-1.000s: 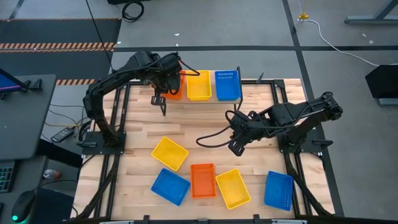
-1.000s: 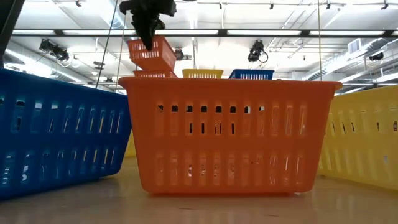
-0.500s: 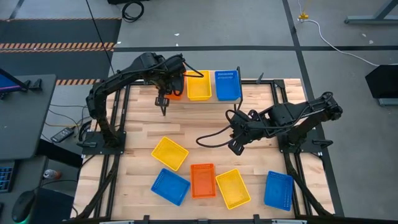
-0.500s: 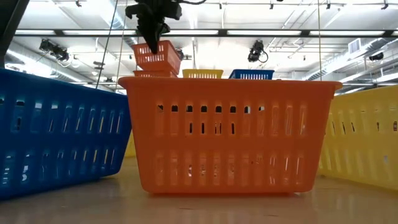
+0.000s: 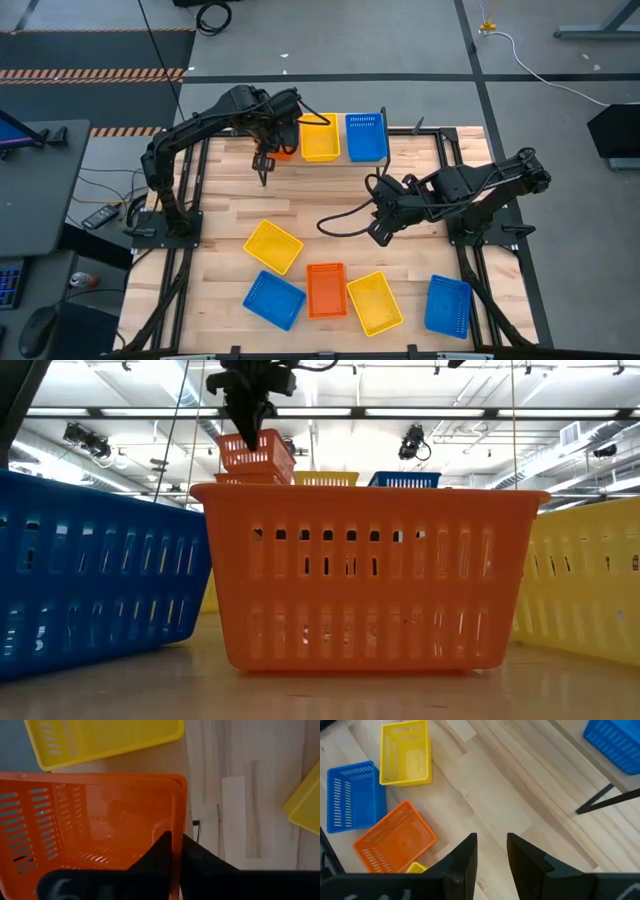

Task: Stack baskets on shelf by color
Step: Stack the left orange bin on top of the orange bin on the shelf

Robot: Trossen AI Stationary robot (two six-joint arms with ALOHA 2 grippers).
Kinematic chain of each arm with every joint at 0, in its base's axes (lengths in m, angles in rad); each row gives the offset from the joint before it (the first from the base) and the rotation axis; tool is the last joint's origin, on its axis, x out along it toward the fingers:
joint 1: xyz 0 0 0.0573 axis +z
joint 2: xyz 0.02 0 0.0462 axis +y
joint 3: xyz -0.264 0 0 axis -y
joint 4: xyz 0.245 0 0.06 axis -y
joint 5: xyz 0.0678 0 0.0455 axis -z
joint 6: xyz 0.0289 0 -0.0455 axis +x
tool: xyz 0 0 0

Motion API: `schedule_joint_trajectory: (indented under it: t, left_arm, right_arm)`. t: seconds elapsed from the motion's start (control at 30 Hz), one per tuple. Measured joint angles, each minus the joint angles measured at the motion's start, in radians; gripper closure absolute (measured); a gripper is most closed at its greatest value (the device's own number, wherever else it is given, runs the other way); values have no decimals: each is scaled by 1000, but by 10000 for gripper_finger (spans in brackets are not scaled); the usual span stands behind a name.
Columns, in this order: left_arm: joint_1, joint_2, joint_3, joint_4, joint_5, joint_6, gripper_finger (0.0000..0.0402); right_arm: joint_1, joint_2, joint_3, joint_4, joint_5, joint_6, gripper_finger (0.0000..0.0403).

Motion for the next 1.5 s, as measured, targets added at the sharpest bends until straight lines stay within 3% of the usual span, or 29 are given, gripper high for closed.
schedule_joint_trajectory:
  t: [0.27,0.6,0.87,1.07,1.5]
  left_arm:
    - [0,0,0,1,0,-8,367]
    - [18,0,0,4,-18,-29,275]
    - [18,0,0,22,-28,-47,244]
    - [14,0,0,54,-31,-69,268]
    - [3,0,0,43,-29,-84,387]
  right_arm:
    - [0,0,0,2,11,-3,291]
    - [2,0,0,2,27,16,291]
    - [2,0,0,2,25,16,291]
    - [3,0,0,2,7,11,291]
    - [3,0,0,1,6,-58,291]
